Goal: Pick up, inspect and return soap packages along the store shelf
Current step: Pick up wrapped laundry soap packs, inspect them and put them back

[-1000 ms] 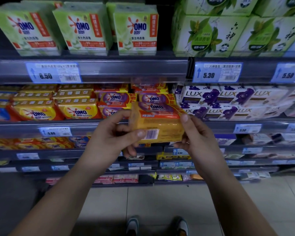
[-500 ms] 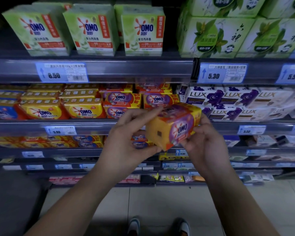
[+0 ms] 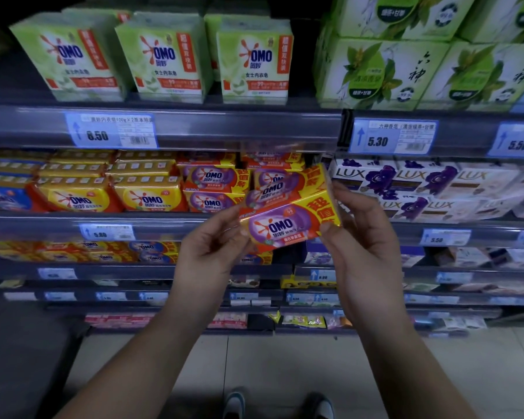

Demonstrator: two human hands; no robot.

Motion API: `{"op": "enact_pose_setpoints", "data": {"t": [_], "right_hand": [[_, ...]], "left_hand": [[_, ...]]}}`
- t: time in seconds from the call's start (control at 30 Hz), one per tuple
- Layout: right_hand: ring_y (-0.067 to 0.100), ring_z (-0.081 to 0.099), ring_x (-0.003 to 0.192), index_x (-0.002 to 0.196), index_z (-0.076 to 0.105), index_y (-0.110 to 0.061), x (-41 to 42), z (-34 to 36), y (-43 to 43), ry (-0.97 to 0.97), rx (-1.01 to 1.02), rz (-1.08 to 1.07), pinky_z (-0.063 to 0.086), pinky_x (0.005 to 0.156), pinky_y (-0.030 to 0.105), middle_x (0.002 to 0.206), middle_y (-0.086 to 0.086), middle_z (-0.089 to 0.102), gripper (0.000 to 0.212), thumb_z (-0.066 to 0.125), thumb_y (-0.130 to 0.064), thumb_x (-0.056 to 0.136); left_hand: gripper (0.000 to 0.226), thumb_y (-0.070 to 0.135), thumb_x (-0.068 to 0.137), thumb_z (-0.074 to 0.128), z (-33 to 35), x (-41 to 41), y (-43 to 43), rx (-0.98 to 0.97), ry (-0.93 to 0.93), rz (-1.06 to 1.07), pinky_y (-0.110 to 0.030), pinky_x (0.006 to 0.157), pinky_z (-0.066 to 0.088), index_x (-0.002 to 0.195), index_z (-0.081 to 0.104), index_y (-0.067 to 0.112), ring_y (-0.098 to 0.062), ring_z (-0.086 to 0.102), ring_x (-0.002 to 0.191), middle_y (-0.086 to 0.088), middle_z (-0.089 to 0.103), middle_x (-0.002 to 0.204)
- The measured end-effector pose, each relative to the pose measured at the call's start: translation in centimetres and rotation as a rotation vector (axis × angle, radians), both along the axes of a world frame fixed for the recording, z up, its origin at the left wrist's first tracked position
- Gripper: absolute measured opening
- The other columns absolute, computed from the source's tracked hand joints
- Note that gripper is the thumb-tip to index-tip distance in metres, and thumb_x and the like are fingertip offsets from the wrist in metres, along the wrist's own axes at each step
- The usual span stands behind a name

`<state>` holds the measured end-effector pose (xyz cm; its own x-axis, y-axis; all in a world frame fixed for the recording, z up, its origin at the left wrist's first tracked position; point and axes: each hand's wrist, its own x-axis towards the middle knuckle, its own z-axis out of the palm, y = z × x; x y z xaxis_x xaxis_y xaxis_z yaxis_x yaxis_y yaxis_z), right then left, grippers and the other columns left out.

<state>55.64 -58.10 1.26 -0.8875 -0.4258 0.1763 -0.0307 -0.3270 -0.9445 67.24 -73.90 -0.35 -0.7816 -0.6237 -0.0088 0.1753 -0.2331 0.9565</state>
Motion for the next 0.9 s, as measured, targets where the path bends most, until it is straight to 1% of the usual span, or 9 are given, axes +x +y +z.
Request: {"op": "enact_pose_setpoints", "data": {"t": [0.1,0.23,0.33,0.43,0.53,0.67,0.77,0.83,0.9], "right_hand": [[0.021,0.063,0.127,0.123,0.066,-0.021,-0.2,-0.3,-0.3,-0.011,0.114,-0.030,0.051,0.106,0.051,0.137,0.004,0.066,0.032,0.067,-0.011,0.092],[0.010,0.064,0.117,0.127,0.068,-0.028,-1.2,-0.1,-0.8,0.052,0.330,-0.100,0.051,0.097,0.035,0.126,0.001,0.068,0.031,0.065,-0.017,0.099],[0.010,0.061,0.123,0.135,0.064,-0.031,-1.9,0.0,-1.4,0.001,0.373,-0.046,0.048,0.108,0.039,0.130,-0.003,0.066,0.038,0.062,-0.017,0.100],[0.008,0.059,0.127,0.139,0.059,-0.034,-1.9,-0.1,-1.9,-0.027,0.391,0.011,0.044,0.113,0.043,0.130,-0.010,0.069,0.046,0.060,-0.015,0.098],[-0.001,0.061,0.122,0.133,0.060,-0.034,-1.8,0.0,-2.1,-0.032,0.344,-0.013,0.046,0.109,0.038,0.125,-0.019,0.070,0.047,0.062,-0.020,0.088],[-0.005,0.055,0.126,0.145,0.051,-0.041,-2.7,-0.2,-2.4,-0.008,0.403,0.028,0.045,0.107,0.034,0.136,-0.018,0.062,0.057,0.064,-0.017,0.095],[-0.019,0.054,0.109,0.150,0.042,-0.045,-3.5,-0.2,-2.8,-0.006,0.457,0.009,0.044,0.091,0.018,0.132,-0.021,0.053,0.065,0.064,-0.016,0.097],[-0.015,0.055,0.110,0.155,0.036,-0.042,-3.6,-0.2,-3.1,-0.027,0.471,0.038,0.044,0.089,0.017,0.130,-0.025,0.056,0.069,0.064,-0.015,0.098],[-0.007,0.059,0.111,0.157,0.034,-0.038,-3.3,-0.4,-3.3,-0.045,0.455,0.045,0.047,0.093,0.023,0.126,-0.029,0.060,0.071,0.063,-0.011,0.098]], "left_hand": [[0.030,0.031,0.089,0.064,0.7,-0.5,0.1,0.017,0.003,0.035,-0.025,0.091,0.058,0.113,0.077,0.042,-0.011,0.071,0.116,0.007,0.077,0.119],[0.045,0.028,0.086,0.070,1.7,-1.4,-0.2,-0.113,0.010,0.099,-0.027,0.098,0.056,0.131,0.068,0.023,-0.012,0.069,0.120,0.007,0.076,0.123],[0.052,0.013,0.087,0.075,1.6,-2.9,-0.8,-0.225,-0.048,0.092,-0.022,0.097,0.055,0.136,0.061,0.024,-0.005,0.066,0.122,0.010,0.074,0.126],[0.051,0.000,0.094,0.068,1.0,-4.1,-1.6,-0.295,-0.081,0.086,-0.018,0.096,0.054,0.139,0.059,0.022,-0.003,0.065,0.123,0.006,0.071,0.130],[0.046,0.007,0.098,0.067,0.7,-4.9,-2.5,-0.440,-0.119,0.102,-0.008,0.090,0.051,0.141,0.058,0.023,0.004,0.060,0.125,0.017,0.067,0.130],[0.048,0.012,0.096,0.071,0.6,-6.2,-3.3,-0.570,-0.192,0.164,-0.013,0.095,0.053,0.141,0.060,0.022,0.006,0.062,0.120,0.015,0.069,0.124],[0.045,0.012,0.094,0.073,0.7,-7.0,-3.6,-0.585,-0.225,0.216,-0.017,0.095,0.054,0.137,0.064,0.017,-0.002,0.066,0.114,0.007,0.072,0.120],[0.041,0.010,0.093,0.073,0.8,-7.4,-3.8,-0.587,-0.241,0.241,-0.016,0.094,0.054,0.133,0.066,0.014,-0.006,0.067,0.112,0.003,0.073,0.117],[0.038,0.009,0.093,0.073,1.0,-7.6,-3.9,-0.585,-0.248,0.237,-0.016,0.094,0.054,0.130,0.066,0.013,-0.008,0.068,0.110,0.004,0.072,0.114]]}}
